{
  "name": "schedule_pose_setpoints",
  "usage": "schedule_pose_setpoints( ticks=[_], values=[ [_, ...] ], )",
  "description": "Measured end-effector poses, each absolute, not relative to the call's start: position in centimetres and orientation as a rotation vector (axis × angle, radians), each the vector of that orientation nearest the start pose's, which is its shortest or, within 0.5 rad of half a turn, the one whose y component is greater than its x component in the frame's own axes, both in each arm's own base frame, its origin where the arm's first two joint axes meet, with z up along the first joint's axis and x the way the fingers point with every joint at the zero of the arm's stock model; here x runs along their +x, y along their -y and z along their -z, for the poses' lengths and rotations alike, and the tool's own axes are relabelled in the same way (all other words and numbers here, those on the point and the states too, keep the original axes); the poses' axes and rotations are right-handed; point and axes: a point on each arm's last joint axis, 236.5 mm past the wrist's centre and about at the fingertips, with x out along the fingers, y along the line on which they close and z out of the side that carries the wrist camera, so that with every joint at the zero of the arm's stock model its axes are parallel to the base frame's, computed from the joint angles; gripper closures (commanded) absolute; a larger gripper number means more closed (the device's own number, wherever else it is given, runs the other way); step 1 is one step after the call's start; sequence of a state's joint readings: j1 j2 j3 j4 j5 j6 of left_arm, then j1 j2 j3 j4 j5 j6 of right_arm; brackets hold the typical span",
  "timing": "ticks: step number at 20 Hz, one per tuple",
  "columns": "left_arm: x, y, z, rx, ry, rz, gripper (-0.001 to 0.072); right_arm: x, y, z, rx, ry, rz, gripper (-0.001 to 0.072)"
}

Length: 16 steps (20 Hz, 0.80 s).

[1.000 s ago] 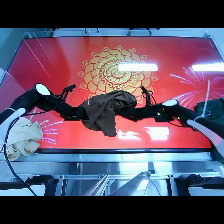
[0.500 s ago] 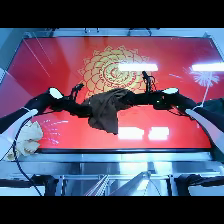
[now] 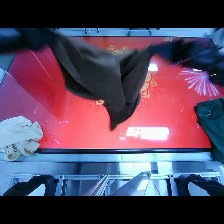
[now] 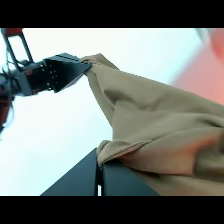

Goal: Fold the shirts.

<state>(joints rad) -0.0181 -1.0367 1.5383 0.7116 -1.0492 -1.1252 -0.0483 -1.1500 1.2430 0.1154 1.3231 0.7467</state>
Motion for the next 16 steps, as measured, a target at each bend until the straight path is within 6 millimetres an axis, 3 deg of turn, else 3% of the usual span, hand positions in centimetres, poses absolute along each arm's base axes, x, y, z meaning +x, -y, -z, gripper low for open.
schedule_pose_setpoints(
  ticks=[2,4,6,8,10,12,13,14,15,16],
  values=[
    [35.0,15.0,-40.3,-0.162,-0.215,0.692,0.0684,31.7,-20.0,-37.9,0.588,-0.2,-1.291,0.0687],
    [32.8,13.8,-43.4,-0.134,-0.132,0.661,0.0684,30.0,-19.1,-41.2,0.534,-0.111,-1.272,0.0687],
    [31.7,12.8,-44.5,-0.12,-0.108,0.636,0.0684,29.6,-18.6,-42.2,0.493,-0.079,-1.234,0.0687],
    [32.1,12.1,-43.5,-0.125,-0.148,0.619,0.0684,30.9,-18.6,-40.6,0.454,-0.131,-1.182,0.0686],
    [33.6,11.7,-40.3,-0.151,-0.252,0.622,0.0685,33.4,-19.0,-37.0,0.433,-0.25,-1.135,0.0686],
    [36.0,11.7,-35.0,-0.205,-0.398,0.637,0.0684,36.1,-19.9,-32.3,0.424,-0.387,-1.108,0.0686],
    [37.1,11.8,-32.2,-0.235,-0.47,0.644,0.0685,37.5,-20.5,-29.9,0.429,-0.451,-1.103,0.064],
    [38.2,12.1,-29.2,-0.264,-0.545,0.652,0.0685,38.9,-21.0,-27.4,0.437,-0.51,-1.089,0.0411],
    [39.2,12.3,-25.8,-0.293,-0.625,0.659,0.0663,40.6,-21.3,-24.6,0.452,-0.57,-1.067,0.0251],
    [40.1,12.5,-22.3,-0.32,-0.702,0.663,0.0382,42.0,-21.4,-22.0,0.466,-0.624,-1.045,0.025]
  ],
)
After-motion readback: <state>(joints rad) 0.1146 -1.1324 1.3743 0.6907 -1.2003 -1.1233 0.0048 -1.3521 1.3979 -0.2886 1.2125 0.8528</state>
